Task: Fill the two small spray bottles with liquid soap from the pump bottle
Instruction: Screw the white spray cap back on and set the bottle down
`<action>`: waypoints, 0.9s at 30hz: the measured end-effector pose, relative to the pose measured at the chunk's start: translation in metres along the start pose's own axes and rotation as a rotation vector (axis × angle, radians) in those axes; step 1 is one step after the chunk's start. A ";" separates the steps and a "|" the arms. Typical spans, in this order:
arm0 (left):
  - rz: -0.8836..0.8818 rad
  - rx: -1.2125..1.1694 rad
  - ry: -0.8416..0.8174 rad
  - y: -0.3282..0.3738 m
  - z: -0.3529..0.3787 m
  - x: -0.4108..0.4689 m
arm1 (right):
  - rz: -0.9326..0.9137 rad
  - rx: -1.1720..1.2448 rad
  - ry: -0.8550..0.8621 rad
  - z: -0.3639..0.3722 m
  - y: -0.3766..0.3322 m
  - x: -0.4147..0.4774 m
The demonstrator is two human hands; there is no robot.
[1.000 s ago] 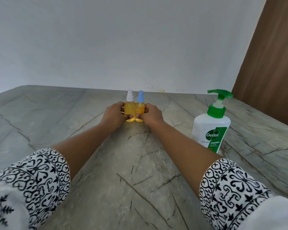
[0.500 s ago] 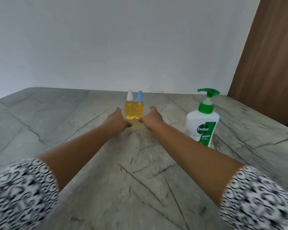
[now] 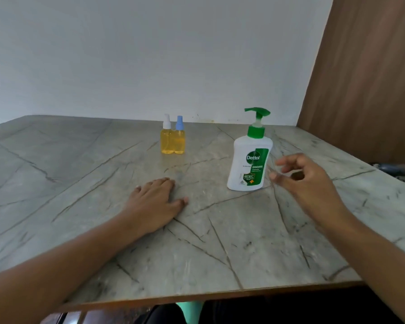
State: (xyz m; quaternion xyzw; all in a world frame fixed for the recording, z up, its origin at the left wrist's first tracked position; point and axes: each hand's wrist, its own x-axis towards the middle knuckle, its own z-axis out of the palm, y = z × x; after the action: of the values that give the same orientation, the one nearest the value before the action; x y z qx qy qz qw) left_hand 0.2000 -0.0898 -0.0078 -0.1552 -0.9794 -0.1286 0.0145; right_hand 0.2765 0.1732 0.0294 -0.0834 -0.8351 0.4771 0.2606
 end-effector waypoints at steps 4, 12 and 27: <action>-0.017 0.042 0.021 0.000 0.004 -0.002 | 0.194 0.073 -0.194 -0.001 0.030 0.033; -0.038 0.049 0.019 -0.004 0.000 0.002 | 0.115 0.311 -0.491 0.036 0.039 0.067; -0.088 0.079 0.014 -0.017 -0.003 0.027 | 0.075 0.386 -0.525 0.117 0.038 0.150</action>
State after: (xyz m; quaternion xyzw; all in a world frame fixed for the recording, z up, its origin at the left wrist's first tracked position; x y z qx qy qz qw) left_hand 0.1690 -0.0980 -0.0073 -0.1103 -0.9895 -0.0914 0.0217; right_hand 0.0842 0.1640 0.0029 0.0628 -0.7643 0.6410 0.0300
